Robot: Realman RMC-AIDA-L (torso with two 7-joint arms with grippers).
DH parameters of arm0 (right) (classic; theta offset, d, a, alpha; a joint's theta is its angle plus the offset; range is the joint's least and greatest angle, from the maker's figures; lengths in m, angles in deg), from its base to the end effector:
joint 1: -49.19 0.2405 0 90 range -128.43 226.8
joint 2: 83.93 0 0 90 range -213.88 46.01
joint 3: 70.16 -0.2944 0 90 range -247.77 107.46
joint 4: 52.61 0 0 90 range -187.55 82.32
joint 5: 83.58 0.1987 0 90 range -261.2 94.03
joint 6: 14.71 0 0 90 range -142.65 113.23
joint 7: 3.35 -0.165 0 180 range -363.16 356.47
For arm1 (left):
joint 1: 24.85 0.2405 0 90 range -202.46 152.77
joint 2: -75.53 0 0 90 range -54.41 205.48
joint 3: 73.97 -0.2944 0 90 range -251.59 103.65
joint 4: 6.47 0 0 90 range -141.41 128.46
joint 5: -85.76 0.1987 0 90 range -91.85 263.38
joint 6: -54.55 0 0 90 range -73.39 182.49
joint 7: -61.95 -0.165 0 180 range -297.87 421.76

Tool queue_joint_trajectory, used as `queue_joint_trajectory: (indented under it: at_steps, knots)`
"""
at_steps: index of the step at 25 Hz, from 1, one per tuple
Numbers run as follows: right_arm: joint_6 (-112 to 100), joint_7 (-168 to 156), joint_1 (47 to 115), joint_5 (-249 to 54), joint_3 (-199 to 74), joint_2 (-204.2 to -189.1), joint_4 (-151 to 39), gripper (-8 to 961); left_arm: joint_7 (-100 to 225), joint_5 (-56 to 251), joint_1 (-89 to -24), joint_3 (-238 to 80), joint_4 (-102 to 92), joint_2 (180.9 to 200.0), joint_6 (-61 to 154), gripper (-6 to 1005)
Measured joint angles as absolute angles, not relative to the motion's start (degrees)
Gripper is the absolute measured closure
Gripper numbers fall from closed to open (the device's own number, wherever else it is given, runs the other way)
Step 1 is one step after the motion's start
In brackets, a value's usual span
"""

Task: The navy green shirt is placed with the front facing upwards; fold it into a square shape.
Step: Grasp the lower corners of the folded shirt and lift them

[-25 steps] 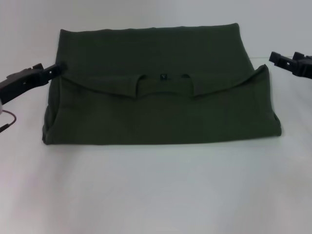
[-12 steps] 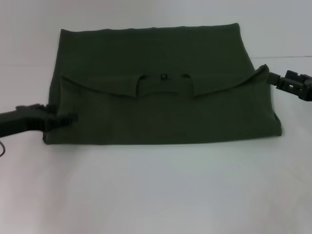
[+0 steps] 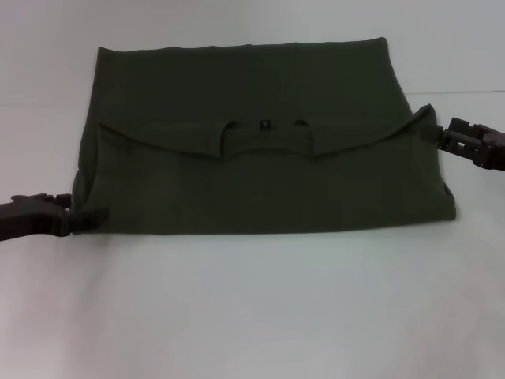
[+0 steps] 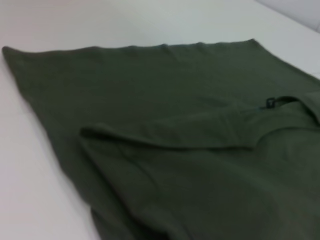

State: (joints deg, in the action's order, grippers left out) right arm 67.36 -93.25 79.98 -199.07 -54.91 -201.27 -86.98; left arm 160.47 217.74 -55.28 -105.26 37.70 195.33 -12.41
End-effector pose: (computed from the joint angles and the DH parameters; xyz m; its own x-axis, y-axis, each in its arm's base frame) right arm 0.3228 0.3785 0.0260 0.4642 -0.4348 -0.7717 -0.8215 -0.5371 -0.1916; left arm -0.3520 0.3852 -0.0037 0.6686 0.6118 0.4228 0.7408 -0.4980 -0.4508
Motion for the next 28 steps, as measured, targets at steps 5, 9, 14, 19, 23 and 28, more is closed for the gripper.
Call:
queue_joint_trajectory:
  at_steps: [5,9,14,19,23,28]
  knots:
    - [67.65,-93.34,80.07,-199.07,-55.1,-201.6,-86.98,39,160.55,218.96,-55.38,-104.92,36.67,195.32,-10.56,169]
    - [67.84,-93.91,80.16,-199.07,-55.13,-201.62,-86.98,39,160.56,219.4,-55.87,-105.12,35.43,195.18,-10.24,170]
    - [67.92,-94.91,80.28,-199.08,-55.13,-201.62,-87.37,40,160.59,219.44,-56.12,-105.37,35.03,195.16,-10.06,171]
    - [67.97,-94.93,80.33,-198.67,-55.1,-201.68,-87.45,40,160.62,219.45,-56.19,-105.41,34.94,195.15,-9.64,172]
    - [67.99,-94.97,80.28,-198.31,-55.01,-201.72,-87.46,40,160.64,219.84,-56.48,-105.58,34.01,195.1,-8.51,171]
    - [68.0,-95.19,80.21,-198.28,-55.0,-201.71,-87.45,41,160.7,220.7,-57.04,-105.62,33.05,194.99,-8.24,173]
